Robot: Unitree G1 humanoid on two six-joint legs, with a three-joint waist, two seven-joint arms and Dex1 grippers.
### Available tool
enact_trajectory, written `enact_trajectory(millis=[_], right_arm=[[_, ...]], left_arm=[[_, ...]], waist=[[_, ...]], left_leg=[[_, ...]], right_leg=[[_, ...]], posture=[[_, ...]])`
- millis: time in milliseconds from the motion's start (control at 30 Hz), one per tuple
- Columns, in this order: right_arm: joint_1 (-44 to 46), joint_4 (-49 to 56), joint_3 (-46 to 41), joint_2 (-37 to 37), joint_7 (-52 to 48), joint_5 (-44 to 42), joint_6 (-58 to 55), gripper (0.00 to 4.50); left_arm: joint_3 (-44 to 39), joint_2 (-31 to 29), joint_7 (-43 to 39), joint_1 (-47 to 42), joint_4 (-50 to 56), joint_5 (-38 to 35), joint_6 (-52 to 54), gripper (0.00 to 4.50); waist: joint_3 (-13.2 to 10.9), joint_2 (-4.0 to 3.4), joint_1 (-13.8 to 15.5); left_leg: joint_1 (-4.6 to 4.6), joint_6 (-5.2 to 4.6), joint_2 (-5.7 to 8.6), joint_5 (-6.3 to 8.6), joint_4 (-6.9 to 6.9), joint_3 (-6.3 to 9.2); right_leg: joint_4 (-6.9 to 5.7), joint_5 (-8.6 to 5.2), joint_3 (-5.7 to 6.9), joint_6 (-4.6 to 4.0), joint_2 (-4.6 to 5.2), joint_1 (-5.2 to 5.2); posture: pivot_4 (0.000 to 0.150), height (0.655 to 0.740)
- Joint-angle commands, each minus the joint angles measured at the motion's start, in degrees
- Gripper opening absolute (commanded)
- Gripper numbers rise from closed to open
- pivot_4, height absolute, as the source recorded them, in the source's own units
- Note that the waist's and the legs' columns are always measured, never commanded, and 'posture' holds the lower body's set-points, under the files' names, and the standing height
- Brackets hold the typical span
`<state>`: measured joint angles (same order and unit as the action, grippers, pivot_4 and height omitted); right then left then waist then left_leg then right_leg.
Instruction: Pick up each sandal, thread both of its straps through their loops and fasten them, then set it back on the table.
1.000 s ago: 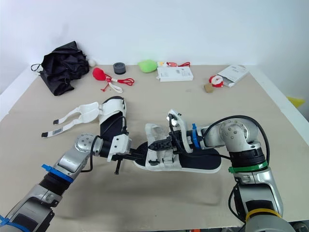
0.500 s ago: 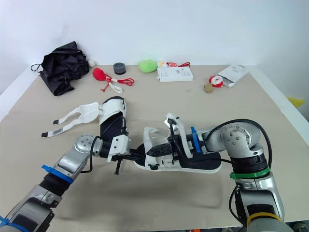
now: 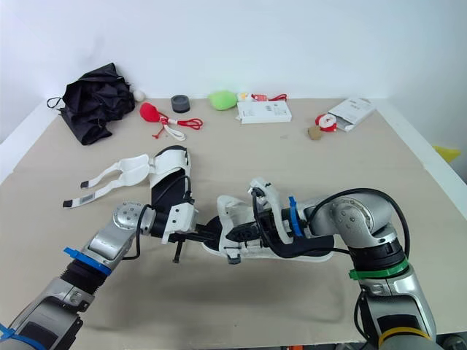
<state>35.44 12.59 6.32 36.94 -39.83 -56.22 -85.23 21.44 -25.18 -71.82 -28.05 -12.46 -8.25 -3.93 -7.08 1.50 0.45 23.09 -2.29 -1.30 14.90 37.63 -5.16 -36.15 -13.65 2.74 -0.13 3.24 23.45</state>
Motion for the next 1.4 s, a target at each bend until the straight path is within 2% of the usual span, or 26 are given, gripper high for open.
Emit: enact_trajectory(millis=[33, 100, 200, 300, 433, 533, 633, 867, 1033, 1400], right_arm=[[-1.2, 3.5, -1.4, 1.0, -3.6, -2.6, 0.5, 1.35], [-1.5, 4.8, -1.5, 1.4, -4.6, -3.2, 0.7, 2.09], [-0.6, 4.0, -3.2, 2.7, -5.3, -3.5, 0.7, 3.49], [0.5, 3.0, -7.5, 4.3, -6.7, -5.3, 1.2, 3.49], [-1.3, 7.6, -14.1, 9.0, -9.4, -10.1, 1.6, 3.49], [-6.4, 14.1, -17.2, 11.3, -9.3, -14.0, 1.7, 3.49], [-14.0, 20.5, -19.1, 10.6, -4.1, -17.2, 2.4, 3.49], [-26.4, 26.4, -16.8, 6.9, 9.0, -16.5, 5.8, 3.49], [-27.1, 25.5, -16.9, 5.9, 12.6, -19.3, 8.6, 3.49], [-26.4, 25.4, -13.5, 8.2, 14.3, -18.0, 11.3, 3.49]], left_arm=[[2.6, -1.9, -0.1, 2.7, -4.0, 4.0, 3.4, 0.00], [2.7, -2.0, -0.2, 2.8, -3.7, 3.9, 3.5, 0.00], [2.7, -2.0, -0.1, 2.8, -3.4, 3.9, 3.7, 0.00], [2.8, -2.0, -0.1, 2.9, -3.1, 3.9, 3.9, 0.00], [2.8, -1.9, 0.0, 2.9, -3.2, 3.9, 3.8, 0.00], [2.8, -1.8, 0.1, 2.9, -3.3, 3.9, 3.7, 0.00], [2.8, -1.7, 0.1, 2.8, -3.8, 4.0, 3.4, 0.00], [3.1, -1.3, -0.3, 1.9, -5.1, 4.0, 2.6, 0.00], [3.4, -0.9, -0.8, 1.0, -6.4, 4.1, 1.9, 0.00], [3.2, -0.4, -1.1, 0.1, -7.3, 4.4, 1.7, 0.00]], waist=[[0.0, 0.01, 0.0], [0.0, 0.00, 0.0], [0.0, 0.01, 0.0], [0.0, 0.01, 0.0], [-0.1, 0.00, 0.0], [-0.1, 0.01, 0.1], [-0.1, 0.02, 0.1], [-0.1, 0.03, 0.1], [-0.1, 0.04, 0.1], [-0.1, 0.06, 0.1]], left_leg=[[0.01, 0.00, 0.00, 0.00, 0.00, 0.00], [0.01, 0.00, 0.00, 0.00, 0.00, 0.00], [0.00, 0.00, 0.00, 0.00, 0.00, 0.01], [0.01, 0.00, 0.01, 0.00, 0.00, 0.00], [0.05, 0.01, 0.01, 0.01, 0.00, 0.01], [0.03, 0.01, 0.00, 0.01, -0.04, 0.08], [0.04, 0.02, 0.00, 0.01, -0.05, 0.13], [0.00, 0.08, 0.01, -0.04, 0.00, 0.12], [0.00, 0.10, 0.01, -0.12, 0.00, 0.10], [0.01, 0.09, 0.01, -0.13, 0.00, 0.09]], right_leg=[[0.00, 0.00, 0.01, 0.00, 0.00, 0.00], [0.00, 0.00, 0.01, 0.00, 0.00, 0.00], [0.00, 0.00, 0.01, 0.01, 0.00, 0.00], [0.00, 0.00, 0.01, 0.02, 0.01, 0.01], [0.01, -0.02, 0.03, -0.01, 0.01, 0.03], [0.01, -0.08, 0.09, -0.05, 0.01, 0.00], [0.01, -0.11, 0.14, -0.02, 0.01, -0.02], [0.01, -0.28, 0.15, 0.51, 0.04, -0.09], [0.01, -0.23, 0.15, 0.62, 0.03, -0.09], [0.01, -0.23, 0.16, 0.61, 0.01, -0.11]], posture=[[0.150, 0.7400], [0.150, 0.7400], [0.150, 0.7400], [0.150, 0.7400], [0.150, 0.7400], [0.150, 0.7400], [0.150, 0.7400], [0.150, 0.7400], [0.150, 0.7400], [0.150, 0.7400]])
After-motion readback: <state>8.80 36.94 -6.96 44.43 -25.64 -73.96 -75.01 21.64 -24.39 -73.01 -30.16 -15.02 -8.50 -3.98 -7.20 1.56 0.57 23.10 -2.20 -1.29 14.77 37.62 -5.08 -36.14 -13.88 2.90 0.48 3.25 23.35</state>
